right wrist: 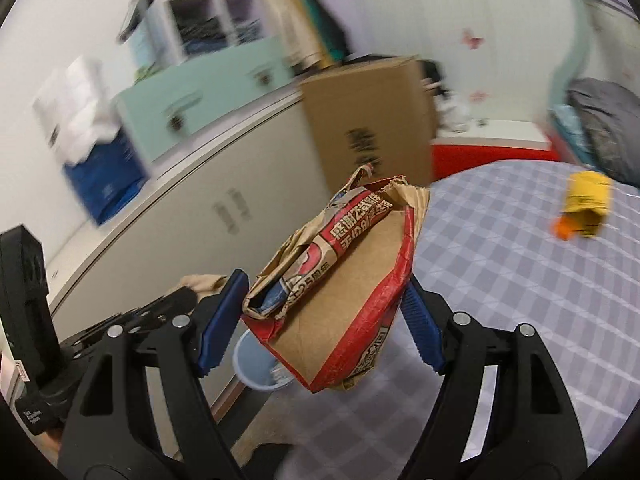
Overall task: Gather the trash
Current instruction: 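Grasp the tan crumpled paper with the left tool while the right tool grasps the red-tan paper bag, then carry both items over the wastebasket and open both tools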
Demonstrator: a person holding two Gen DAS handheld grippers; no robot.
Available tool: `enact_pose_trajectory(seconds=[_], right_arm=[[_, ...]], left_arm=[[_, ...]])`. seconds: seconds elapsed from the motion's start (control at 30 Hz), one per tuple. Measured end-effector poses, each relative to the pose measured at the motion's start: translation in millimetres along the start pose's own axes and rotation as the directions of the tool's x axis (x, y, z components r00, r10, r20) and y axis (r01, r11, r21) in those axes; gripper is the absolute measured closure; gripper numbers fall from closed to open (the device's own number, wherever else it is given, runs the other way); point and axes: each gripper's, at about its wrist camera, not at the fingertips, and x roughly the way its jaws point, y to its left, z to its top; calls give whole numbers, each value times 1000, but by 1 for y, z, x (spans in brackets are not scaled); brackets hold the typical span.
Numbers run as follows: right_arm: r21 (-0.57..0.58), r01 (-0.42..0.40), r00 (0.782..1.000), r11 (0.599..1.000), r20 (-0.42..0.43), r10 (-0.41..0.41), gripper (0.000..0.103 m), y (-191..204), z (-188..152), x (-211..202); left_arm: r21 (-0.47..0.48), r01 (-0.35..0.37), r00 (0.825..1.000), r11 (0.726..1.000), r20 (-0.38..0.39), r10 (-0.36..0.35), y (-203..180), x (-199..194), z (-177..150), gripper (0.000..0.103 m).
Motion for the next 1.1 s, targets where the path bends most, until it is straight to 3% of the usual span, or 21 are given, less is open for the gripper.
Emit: enact_pose_trajectory(seconds=[0.1, 0.3, 0.5, 0.7, 0.77, 0.83, 0.87, 1.1], right_arm=[[-36, -53, 997, 998, -54, 51, 29, 36, -11, 29], [-89, -122, 981, 989, -160, 107, 29, 90, -40, 81], [-84, -159, 966, 984, -221, 138, 29, 112, -63, 131], [-43, -126, 967, 991, -230, 113, 29, 110, -68, 170], [-26, -111, 969, 993, -226, 102, 29, 105, -66, 180], [3, -100, 967, 995, -237, 98, 29, 99, -66, 191], [12, -99, 965, 995, -242, 99, 29, 97, -67, 194], [23, -93, 953, 995, -288, 95, 29, 92, -76, 211]], left_arm=[[-23, -83, 997, 996, -7, 83, 37, -2, -8, 97], [-74, -179, 981, 981, -94, 172, 111, 11, -30, 97], [-103, -276, 949, 956, -187, 254, 169, 40, -46, 97], [-116, -324, 931, 939, -217, 294, 202, 81, -22, 95], [-119, -357, 920, 926, -216, 327, 208, 92, -9, 85], [-122, -362, 918, 924, -220, 331, 214, 101, 0, 30], [-118, -377, 915, 919, -206, 348, 217, 104, 4, 25], [-127, -402, 898, 907, -250, 363, 228, 107, -12, 25]])
